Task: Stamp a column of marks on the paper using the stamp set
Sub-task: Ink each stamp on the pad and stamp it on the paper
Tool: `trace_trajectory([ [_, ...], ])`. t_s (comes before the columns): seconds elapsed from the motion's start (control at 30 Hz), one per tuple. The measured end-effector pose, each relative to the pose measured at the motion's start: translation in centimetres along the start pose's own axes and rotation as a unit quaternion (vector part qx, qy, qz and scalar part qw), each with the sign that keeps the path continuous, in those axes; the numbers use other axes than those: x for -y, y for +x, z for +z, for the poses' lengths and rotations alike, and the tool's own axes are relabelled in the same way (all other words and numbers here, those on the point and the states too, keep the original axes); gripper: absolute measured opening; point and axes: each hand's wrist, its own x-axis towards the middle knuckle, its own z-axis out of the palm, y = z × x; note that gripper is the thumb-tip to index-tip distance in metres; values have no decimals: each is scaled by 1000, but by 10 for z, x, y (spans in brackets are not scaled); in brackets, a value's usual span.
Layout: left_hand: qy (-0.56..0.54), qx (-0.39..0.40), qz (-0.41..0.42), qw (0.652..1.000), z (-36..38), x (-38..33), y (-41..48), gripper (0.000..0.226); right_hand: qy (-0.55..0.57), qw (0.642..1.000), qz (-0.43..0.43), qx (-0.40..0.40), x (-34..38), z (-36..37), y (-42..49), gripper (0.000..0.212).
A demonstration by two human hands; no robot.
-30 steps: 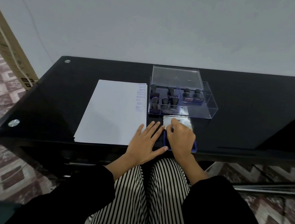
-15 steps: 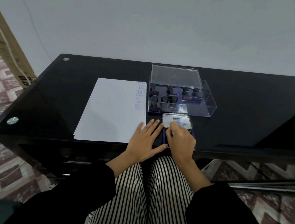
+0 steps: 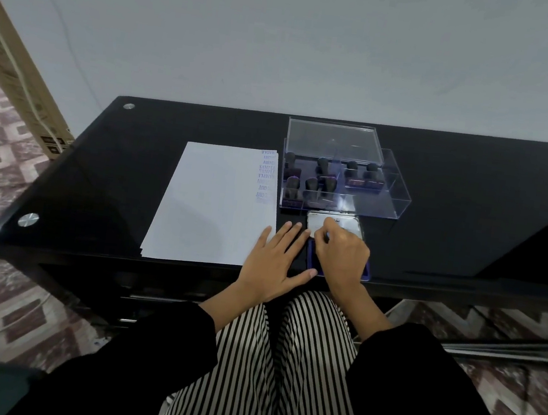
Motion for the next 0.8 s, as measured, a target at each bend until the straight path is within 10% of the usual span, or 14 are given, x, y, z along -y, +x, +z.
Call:
trace_trajectory([
  [0.8,0,-1,-1,1000,0,0,0,92,14,1000,10,5,2,2,2,31],
])
